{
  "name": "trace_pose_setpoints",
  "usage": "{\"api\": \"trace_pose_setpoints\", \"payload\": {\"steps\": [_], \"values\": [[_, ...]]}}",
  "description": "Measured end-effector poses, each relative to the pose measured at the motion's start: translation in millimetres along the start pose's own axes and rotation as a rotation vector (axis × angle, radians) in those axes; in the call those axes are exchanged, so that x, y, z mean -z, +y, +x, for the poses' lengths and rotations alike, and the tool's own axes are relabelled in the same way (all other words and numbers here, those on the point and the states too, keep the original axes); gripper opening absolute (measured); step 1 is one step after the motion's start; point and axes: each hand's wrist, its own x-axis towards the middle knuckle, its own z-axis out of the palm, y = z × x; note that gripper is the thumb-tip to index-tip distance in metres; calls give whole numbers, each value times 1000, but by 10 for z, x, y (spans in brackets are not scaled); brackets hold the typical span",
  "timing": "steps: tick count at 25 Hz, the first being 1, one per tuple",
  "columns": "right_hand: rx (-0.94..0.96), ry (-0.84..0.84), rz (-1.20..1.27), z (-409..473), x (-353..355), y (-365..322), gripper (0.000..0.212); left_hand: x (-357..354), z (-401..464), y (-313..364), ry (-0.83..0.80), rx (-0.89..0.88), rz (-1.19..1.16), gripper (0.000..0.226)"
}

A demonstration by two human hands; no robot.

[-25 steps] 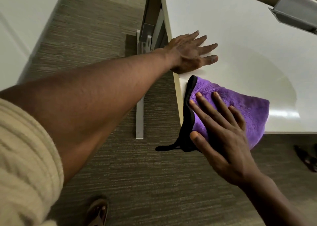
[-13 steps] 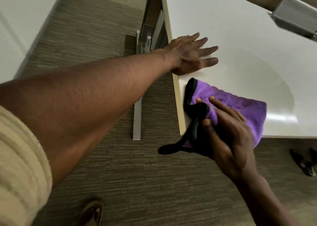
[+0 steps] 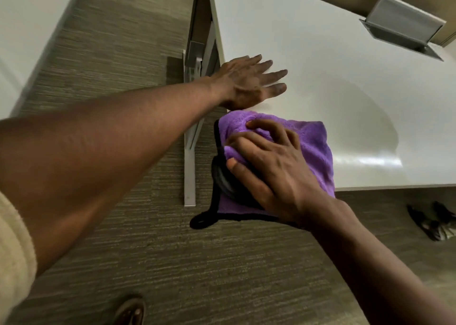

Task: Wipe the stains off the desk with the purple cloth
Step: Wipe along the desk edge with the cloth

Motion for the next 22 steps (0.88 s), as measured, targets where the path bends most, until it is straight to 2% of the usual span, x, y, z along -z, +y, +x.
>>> {"api": "trace_pose_setpoints", "payload": {"steps": [2,4,7,9,12,15,17,20,22], "values": [[81,-37,-52,-25,-22,-48,27,7,-5,-8,-8,-14,6,70],[136,-72,9,-23,1,0,28,2,-21,-16,-7,-14,-5,71],[56,-57,83,80,58,91,32,-6,-1,-17,-10,-6,-6,73],[-12,-49,34,126,59,35,33,-16,15,-20,-2,-7,-9,75],[27,-57,5,52,2,-55,32,-41,31,-46,-3,-9,-16,78],[75,-63,134,-29,15,-19,27,-65,35,-66,-3,0,-7,86],[37,-92,177,49,58,44,26,-65,47,-66,-5,-1,-21,87],[-30,-119,81,205,109,55,33,-54,54,-50,3,-2,-11,82],[-8,-106,7,192,92,7,35,-46,48,-60,7,-1,-3,77]]}}
